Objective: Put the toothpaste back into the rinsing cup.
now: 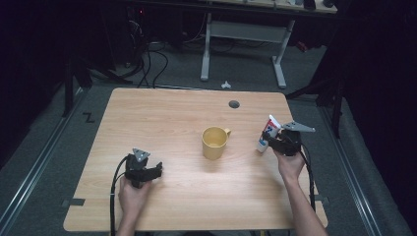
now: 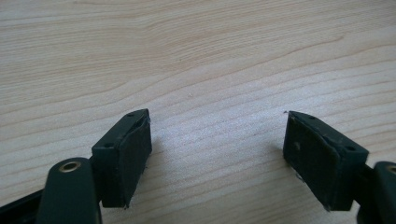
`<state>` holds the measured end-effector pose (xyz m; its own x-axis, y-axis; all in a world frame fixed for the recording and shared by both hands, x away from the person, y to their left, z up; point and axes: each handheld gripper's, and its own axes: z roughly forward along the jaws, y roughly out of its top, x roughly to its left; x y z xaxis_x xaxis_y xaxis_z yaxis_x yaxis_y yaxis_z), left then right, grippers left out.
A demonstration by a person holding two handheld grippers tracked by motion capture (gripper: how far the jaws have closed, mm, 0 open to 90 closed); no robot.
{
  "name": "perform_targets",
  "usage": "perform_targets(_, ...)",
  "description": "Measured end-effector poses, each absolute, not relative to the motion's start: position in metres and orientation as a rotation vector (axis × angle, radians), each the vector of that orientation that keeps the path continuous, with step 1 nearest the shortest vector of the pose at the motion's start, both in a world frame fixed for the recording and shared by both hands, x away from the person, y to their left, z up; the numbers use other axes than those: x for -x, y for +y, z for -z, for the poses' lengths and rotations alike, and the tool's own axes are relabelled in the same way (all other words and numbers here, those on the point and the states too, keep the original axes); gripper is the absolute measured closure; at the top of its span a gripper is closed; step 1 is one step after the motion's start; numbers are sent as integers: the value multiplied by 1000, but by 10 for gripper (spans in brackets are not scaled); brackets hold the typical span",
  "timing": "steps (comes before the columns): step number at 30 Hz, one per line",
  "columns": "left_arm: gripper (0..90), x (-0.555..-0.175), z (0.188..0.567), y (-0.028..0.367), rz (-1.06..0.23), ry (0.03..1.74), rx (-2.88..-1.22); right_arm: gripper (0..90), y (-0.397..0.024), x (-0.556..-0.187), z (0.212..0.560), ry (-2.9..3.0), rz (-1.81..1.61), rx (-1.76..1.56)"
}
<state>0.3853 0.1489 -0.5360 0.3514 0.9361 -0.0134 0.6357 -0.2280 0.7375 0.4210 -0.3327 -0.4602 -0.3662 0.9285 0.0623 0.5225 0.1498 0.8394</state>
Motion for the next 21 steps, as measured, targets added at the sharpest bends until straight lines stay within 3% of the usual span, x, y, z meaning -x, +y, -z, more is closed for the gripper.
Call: perform_targets(21,238,-385,536,149,-586,1366,-1959,649,-318,-412,454,2017,-1171,-1307)
